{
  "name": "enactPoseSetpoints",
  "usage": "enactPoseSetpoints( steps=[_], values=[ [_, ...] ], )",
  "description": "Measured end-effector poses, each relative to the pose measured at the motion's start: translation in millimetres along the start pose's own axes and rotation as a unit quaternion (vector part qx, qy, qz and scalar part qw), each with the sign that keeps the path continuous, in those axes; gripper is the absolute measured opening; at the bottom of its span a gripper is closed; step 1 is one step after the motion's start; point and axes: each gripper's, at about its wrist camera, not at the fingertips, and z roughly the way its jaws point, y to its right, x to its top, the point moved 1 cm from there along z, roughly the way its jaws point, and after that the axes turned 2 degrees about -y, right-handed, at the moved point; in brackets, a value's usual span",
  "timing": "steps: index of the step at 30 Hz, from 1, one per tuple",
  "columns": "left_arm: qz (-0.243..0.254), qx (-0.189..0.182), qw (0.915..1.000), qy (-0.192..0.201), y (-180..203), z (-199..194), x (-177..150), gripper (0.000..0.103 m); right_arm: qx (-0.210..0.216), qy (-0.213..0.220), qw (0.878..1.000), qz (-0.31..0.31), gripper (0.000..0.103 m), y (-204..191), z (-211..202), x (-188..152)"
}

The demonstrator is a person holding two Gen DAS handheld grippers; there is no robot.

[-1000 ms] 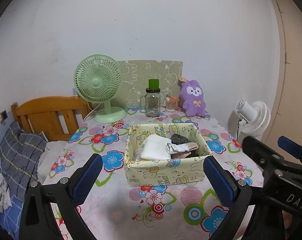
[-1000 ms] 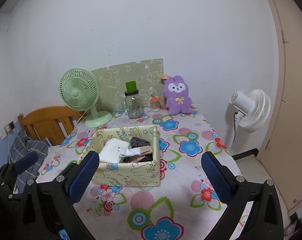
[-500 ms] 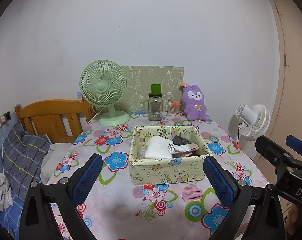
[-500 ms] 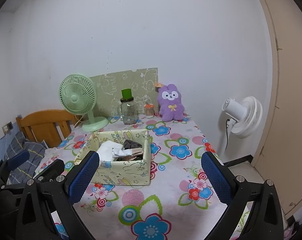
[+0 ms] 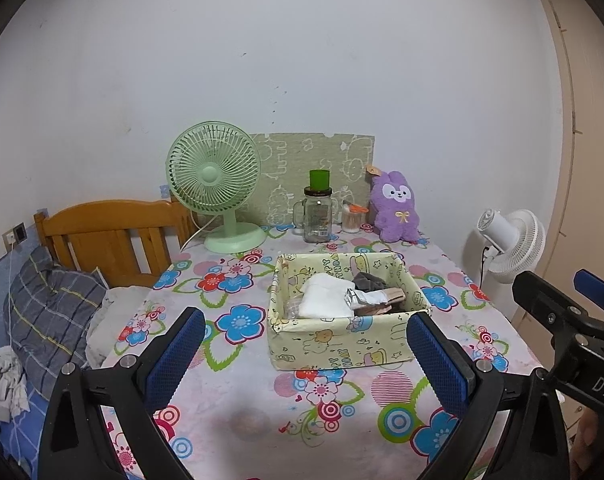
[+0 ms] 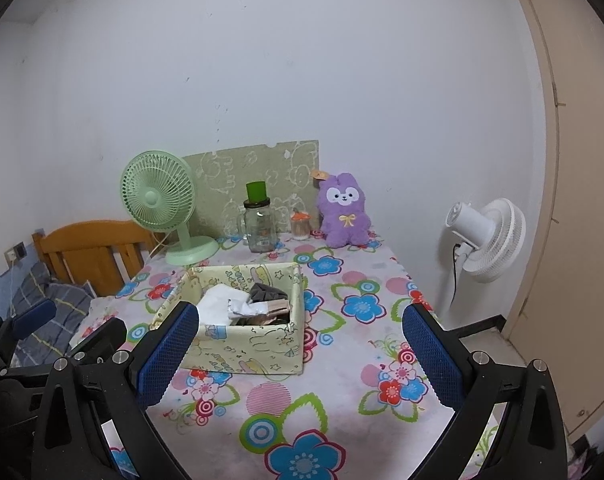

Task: Organize soft objects
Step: 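Withdraw both open tools up and back from the box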

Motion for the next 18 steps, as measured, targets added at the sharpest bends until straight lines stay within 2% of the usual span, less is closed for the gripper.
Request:
enactPoseSetpoints(
  steps=[18],
  values=[
    [-0.012, 0.003, 0.9999, 0.003, -8.6, 0.8, 1.0, 0.102, -0.009, -0.002, 1.000, -0.010, 0.103, -2.9, 1.9, -0.4]
  ],
)
